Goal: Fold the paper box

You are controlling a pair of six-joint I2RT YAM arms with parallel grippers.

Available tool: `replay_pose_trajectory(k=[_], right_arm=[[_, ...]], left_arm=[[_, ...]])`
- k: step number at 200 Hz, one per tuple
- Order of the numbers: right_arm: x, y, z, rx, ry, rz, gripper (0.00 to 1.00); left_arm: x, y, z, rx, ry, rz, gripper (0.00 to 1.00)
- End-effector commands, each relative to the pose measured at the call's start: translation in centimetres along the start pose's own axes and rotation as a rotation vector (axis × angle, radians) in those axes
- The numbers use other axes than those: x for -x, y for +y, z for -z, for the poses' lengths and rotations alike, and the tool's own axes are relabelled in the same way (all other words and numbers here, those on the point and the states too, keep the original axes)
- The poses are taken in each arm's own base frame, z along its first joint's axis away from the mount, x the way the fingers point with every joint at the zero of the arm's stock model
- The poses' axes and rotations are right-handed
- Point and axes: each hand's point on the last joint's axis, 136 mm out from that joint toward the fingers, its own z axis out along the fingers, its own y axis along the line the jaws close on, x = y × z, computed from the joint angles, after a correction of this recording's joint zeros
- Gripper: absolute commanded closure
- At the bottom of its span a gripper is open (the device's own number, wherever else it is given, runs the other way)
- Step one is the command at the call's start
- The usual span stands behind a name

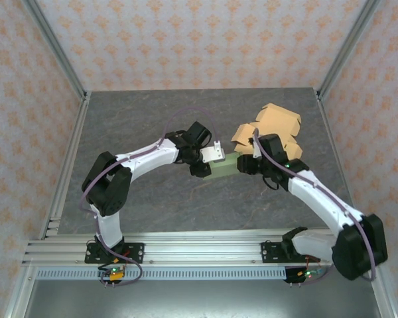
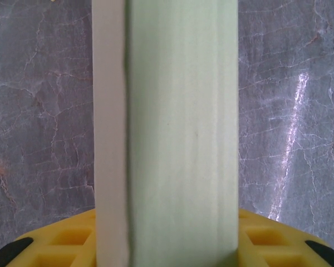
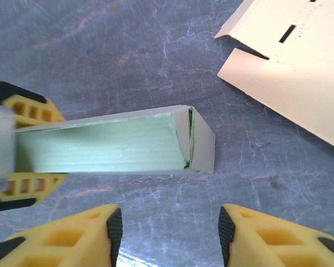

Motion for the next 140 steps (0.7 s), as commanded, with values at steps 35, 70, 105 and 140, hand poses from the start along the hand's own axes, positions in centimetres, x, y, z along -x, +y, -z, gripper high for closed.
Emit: replay_pose_trajectory(k=[35, 70, 105, 140], right_arm=[[1.3, 0.1, -0.4, -0.009, -0.044, 0.264, 0.35], [-0.2, 0.2, -1.2, 0.03, -0.066, 0.614, 0.29], [-1.8, -0.2, -2.3, 0.044, -0.028, 0.839, 0.15], [-2.2, -0.5, -3.5, 0.052, 0.01, 0.999, 0.16]], left_arm=[[-1.3, -1.2, -0.3, -0.071, 0.096, -0.17, 0.59], [-1.7, -1.7, 0.2, -0.093, 0.11, -0.236, 0.59], [-2.1, -1.9, 0.9, -0.12, 0.148, -0.292, 0.59], [-2.4, -1.6, 1.1, -0.115, 0.166, -0.306, 0.6]])
